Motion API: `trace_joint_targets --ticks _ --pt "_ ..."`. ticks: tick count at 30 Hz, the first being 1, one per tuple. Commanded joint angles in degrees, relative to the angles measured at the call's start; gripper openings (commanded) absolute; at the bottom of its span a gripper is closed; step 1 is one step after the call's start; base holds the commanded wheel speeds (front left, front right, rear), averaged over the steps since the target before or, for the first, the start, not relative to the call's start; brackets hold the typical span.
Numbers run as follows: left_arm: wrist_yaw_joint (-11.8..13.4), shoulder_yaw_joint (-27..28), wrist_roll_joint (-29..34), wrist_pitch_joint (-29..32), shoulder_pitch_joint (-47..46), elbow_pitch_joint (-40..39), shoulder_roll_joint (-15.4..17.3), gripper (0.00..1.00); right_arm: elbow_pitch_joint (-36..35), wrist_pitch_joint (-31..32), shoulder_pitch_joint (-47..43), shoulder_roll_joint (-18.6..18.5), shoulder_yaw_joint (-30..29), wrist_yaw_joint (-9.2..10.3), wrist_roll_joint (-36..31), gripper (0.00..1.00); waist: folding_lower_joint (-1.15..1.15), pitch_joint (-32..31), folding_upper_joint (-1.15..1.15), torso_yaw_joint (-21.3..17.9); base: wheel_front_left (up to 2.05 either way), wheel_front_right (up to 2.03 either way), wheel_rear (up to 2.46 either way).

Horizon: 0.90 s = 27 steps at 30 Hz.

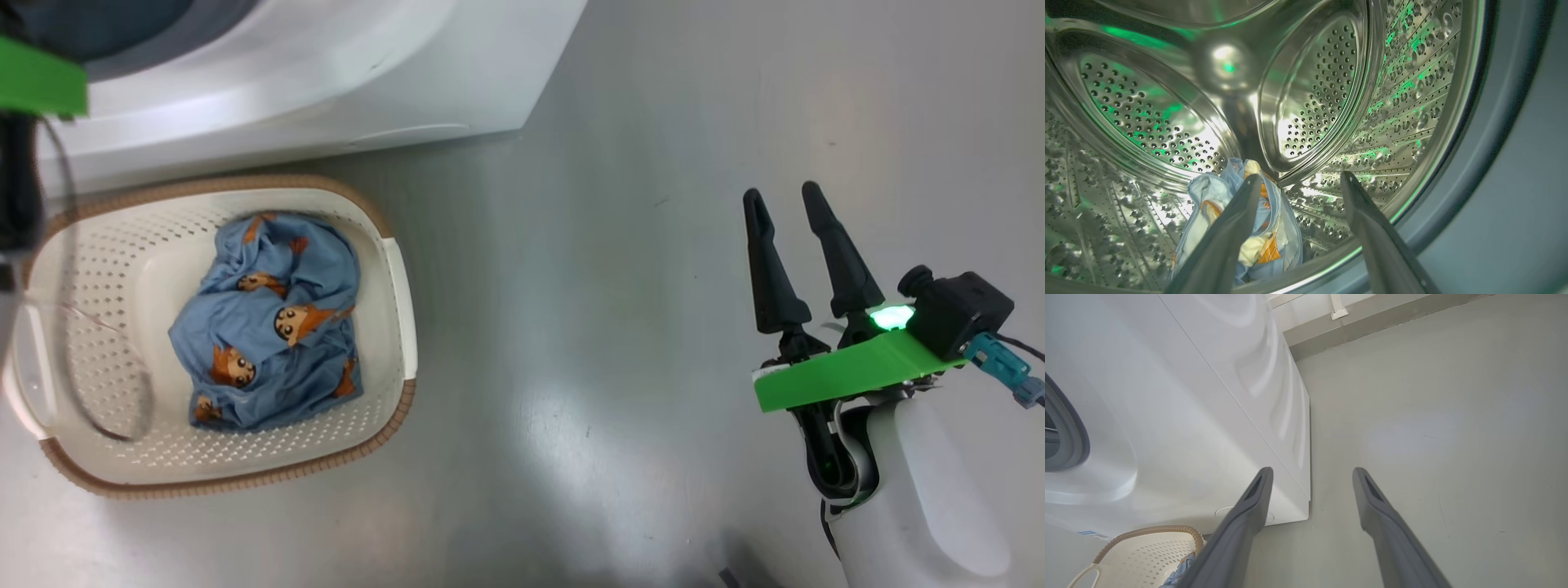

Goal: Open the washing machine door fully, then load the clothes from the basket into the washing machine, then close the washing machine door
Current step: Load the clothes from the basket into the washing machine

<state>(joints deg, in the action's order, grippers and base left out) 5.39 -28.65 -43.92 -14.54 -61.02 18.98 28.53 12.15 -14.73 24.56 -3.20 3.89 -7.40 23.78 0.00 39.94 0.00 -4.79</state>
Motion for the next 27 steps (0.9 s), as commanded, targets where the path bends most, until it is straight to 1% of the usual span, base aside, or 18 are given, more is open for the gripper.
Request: trace_joint_targets --ticks 1,4,9,18,21,23,24,26,27 --pt "0.6 2.2 1.0 -0.4 1.4 -1.9 2.8 1.0 -0.8 -0.3 -2.2 0.3 1.0 -0.09 -0.8 1.0 0.0 -0.8 0.0 0.3 0.0 0.0 0.0" --pt "2.0 3.5 2.1 -0.4 5.5 -4.9 2.4 1.0 -0.4 -0.3 -2.5 0.3 1.0 -0.09 -0.9 1.0 0.0 -1.9 0.0 0.4 0.0 0.0 0.0" --pt "3.2 6.5 4.6 -0.4 12.9 -9.1 1.0 1.0 0.0 -0.3 -3.0 0.3 1.1 -0.09 -1.3 1.0 0.0 -4.2 0.0 0.6 0.0 0.0 0.0" --pt "2.6 12.3 8.5 -0.4 23.8 -13.9 -2.3 1.0 0.7 -0.3 -4.8 0.3 0.8 -0.09 -2.0 1.0 0.0 -8.4 0.0 1.1 0.0 0.0 0.0" --pt "2.4 14.4 10.6 -0.5 27.4 -15.3 -3.6 1.0 0.9 -0.3 -5.4 0.3 0.9 -0.09 -2.2 1.0 0.0 -10.2 0.0 1.1 0.0 0.0 0.0" --pt "2.2 15.6 11.9 -0.5 30.2 -16.1 -4.8 1.0 1.0 -0.3 -5.9 0.3 0.8 -0.09 -2.3 1.0 0.0 -11.6 0.0 1.1 0.0 0.0 0.0" --pt "2.0 16.9 13.2 -0.5 33.0 -16.8 -5.9 1.0 1.1 -0.3 -6.5 0.3 0.7 -0.09 -2.4 1.0 0.0 -13.1 0.0 1.1 0.0 0.0 0.0" --pt "1.8 17.9 14.9 -0.5 35.9 -17.4 -7.0 1.0 1.3 -0.3 -7.2 0.3 0.5 -0.09 -2.5 1.0 0.0 -14.8 0.0 1.1 0.0 0.0 0.0" --pt "1.8 17.9 14.9 -0.5 35.9 -17.4 -7.0 1.0 1.3 -0.3 -7.2 0.3 0.5 -0.09 -2.5 1.0 0.0 -14.8 0.0 1.1 0.0 0.0 0.0"
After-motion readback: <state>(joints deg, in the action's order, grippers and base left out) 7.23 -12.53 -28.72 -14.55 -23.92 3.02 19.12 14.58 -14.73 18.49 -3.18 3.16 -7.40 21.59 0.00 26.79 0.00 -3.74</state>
